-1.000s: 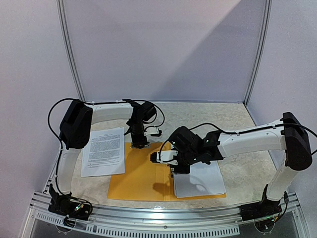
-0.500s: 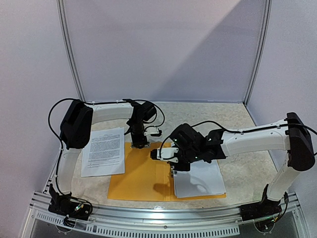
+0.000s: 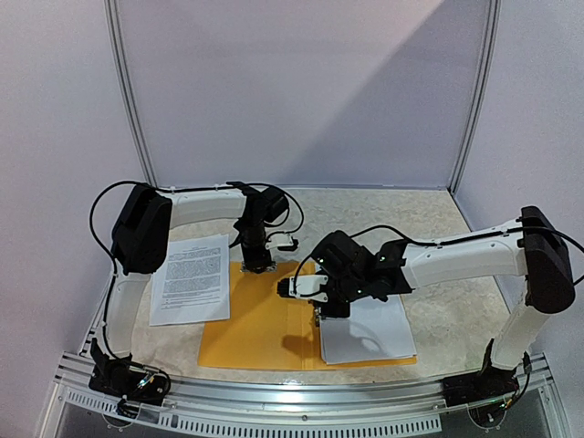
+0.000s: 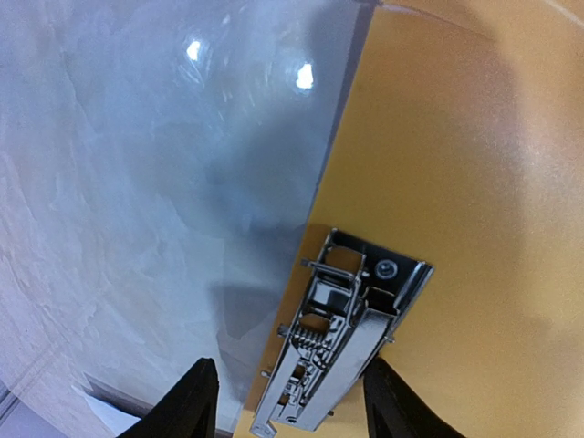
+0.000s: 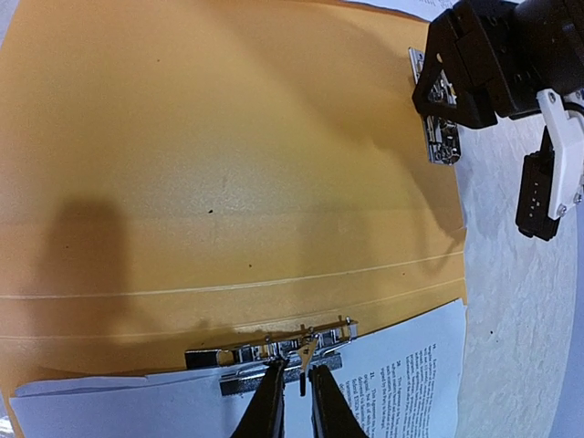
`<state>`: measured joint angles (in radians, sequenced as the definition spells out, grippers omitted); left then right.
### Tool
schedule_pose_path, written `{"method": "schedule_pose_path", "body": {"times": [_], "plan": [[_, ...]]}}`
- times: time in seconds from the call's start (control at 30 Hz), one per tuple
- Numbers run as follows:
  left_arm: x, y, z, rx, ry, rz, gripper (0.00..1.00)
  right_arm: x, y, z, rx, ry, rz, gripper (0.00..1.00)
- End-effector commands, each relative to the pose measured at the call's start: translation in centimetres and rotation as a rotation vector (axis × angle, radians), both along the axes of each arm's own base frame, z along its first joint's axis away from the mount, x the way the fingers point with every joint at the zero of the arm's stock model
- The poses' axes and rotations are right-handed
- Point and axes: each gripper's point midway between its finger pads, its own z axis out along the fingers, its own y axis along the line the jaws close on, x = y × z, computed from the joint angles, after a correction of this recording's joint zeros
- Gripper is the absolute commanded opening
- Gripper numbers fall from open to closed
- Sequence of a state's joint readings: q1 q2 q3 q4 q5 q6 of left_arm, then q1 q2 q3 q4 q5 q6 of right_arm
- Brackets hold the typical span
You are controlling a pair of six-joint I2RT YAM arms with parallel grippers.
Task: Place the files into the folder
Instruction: Clamp the file in the folder with some files.
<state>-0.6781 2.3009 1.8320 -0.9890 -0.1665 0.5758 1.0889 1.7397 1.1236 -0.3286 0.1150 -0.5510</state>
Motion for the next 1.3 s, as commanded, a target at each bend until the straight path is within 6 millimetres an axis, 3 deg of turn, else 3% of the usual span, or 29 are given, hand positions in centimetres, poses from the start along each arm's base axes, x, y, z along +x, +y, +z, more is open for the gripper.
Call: {"method": "schedule_pose_path", "body": {"times": [0.0, 0.67, 1.1, 1.27], "plan": [[-0.9, 1.9, -3.7, 0.067, 0.086, 0.017, 0.57, -0.3, -0.7, -2.0, -0.039, 0.035, -0.004, 0.12], [-1.0, 1.9, -4.1, 0.073, 0.094, 0.017, 0.58, -2.2, -2.2, -4.6, -0.136, 0.083, 0.029, 0.07], [-1.1, 2.0, -4.3, 0.081, 0.1, 0.015, 0.59, -0.6, 1.1, -0.6, 0.015, 0.013, 0.019, 0.15], [-1.2, 2.1, -4.5, 0.084, 0.105, 0.013, 0.59, -0.5, 1.3, -0.2, 0.024, 0.006, 0.019, 0.15]]}}
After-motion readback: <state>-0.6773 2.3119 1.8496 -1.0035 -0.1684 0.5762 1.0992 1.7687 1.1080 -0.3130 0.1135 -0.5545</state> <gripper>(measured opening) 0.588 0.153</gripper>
